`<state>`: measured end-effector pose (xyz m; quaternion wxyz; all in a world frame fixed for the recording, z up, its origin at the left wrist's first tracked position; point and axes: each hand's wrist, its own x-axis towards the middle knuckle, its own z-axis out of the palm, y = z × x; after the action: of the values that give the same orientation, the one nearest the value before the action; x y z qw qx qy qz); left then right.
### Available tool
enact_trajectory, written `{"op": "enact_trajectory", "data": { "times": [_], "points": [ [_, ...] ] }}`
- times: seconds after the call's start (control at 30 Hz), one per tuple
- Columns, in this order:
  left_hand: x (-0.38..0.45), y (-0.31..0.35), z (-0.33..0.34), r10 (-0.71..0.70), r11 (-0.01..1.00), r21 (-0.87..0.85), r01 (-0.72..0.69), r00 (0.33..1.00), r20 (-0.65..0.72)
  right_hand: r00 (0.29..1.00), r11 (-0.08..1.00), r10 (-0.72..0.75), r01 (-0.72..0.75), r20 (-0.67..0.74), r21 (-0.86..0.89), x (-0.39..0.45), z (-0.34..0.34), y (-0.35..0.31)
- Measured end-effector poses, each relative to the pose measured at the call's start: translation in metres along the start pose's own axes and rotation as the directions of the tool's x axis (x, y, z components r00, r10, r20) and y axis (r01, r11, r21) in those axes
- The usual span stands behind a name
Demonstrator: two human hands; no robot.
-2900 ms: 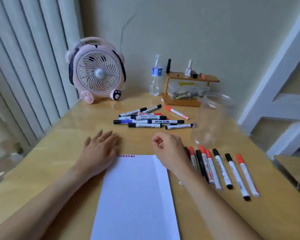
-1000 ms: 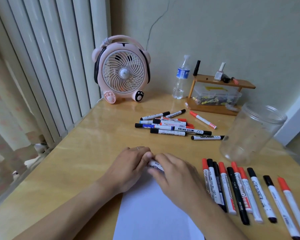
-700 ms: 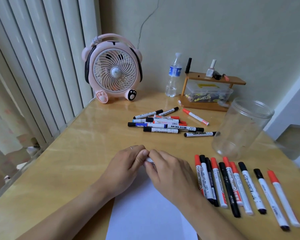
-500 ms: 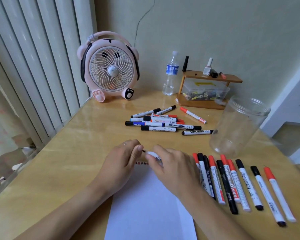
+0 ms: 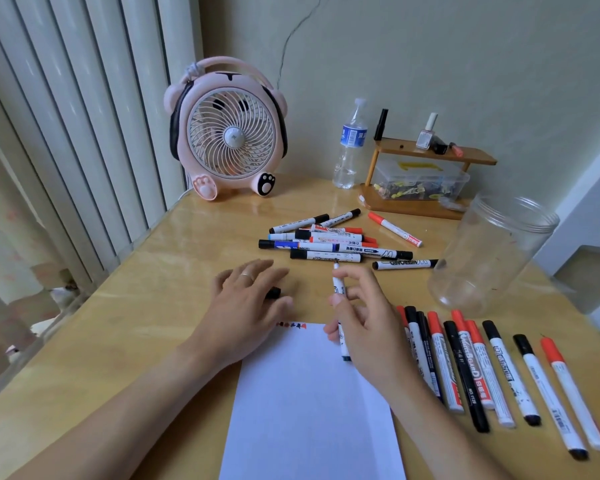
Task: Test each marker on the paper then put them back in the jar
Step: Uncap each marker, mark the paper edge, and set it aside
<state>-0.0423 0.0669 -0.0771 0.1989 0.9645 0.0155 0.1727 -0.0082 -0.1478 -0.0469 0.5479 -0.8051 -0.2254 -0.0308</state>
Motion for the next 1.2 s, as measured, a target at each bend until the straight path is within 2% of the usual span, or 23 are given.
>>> {"op": "enact_trajectory", "data": {
  "times": [0.07, 0.13, 0.2, 0.27, 0.33, 0.47, 0.6, 0.67, 0.77, 1.07, 1.2],
  "points": [
    [-0.011, 0.011, -0.007, 0.031, 0.999, 0.028, -0.034, 0.996, 0.080, 0.995, 0.976, 0.103, -0.102, 0.005, 0.194, 0.000, -0.001, -0.002],
    [-0.027, 0.022, -0.012, 0.101, 0.991, 0.080, -0.107, 0.992, 0.082, 0.976, 0.906, 0.214, -0.212, 0.036, 0.366, 0.001, -0.002, -0.003],
    [-0.042, 0.031, -0.013, 0.182, 0.972, 0.132, -0.192, 0.980, 0.084, 0.961, 0.842, 0.270, -0.265, 0.058, 0.469, 0.002, -0.003, -0.002],
    [-0.047, 0.032, -0.009, 0.205, 0.961, 0.150, -0.231, 0.964, 0.170, 0.958, 0.810, 0.278, -0.272, 0.068, 0.519, 0.003, -0.006, -0.001],
    [-0.043, 0.028, -0.007, 0.201, 0.958, 0.156, -0.241, 0.951, 0.236, 0.964, 0.830, 0.254, -0.256, 0.074, 0.495, 0.004, -0.007, 0.002],
    [-0.032, 0.018, -0.005, 0.166, 0.966, 0.148, -0.211, 0.948, 0.271, 0.981, 0.903, 0.180, -0.192, 0.068, 0.385, 0.002, -0.001, 0.004],
    [-0.033, 0.021, -0.002, 0.139, 0.981, 0.090, -0.172, 0.945, 0.295, 0.993, 0.954, 0.112, -0.101, -0.024, 0.283, 0.000, 0.004, 0.002],
    [-0.032, 0.020, -0.005, 0.139, 0.979, 0.093, -0.183, 0.924, 0.357, 0.994, 0.956, 0.105, -0.089, -0.042, 0.279, -0.001, 0.003, -0.002],
    [-0.030, 0.015, -0.012, 0.170, 0.978, 0.038, -0.204, 0.892, 0.419, 0.989, 0.947, 0.146, -0.129, -0.035, 0.294, 0.000, 0.000, -0.004],
    [-0.037, 0.022, -0.004, 0.159, 0.973, 0.107, -0.206, 0.927, 0.338, 0.956, 0.912, 0.267, -0.292, 0.123, 0.289, 0.006, -0.008, 0.000],
    [-0.038, 0.023, -0.007, 0.163, 0.973, 0.097, -0.210, 0.919, 0.358, 0.954, 0.922, 0.286, -0.300, 0.091, 0.246, 0.007, -0.004, 0.005]
  ]
}}
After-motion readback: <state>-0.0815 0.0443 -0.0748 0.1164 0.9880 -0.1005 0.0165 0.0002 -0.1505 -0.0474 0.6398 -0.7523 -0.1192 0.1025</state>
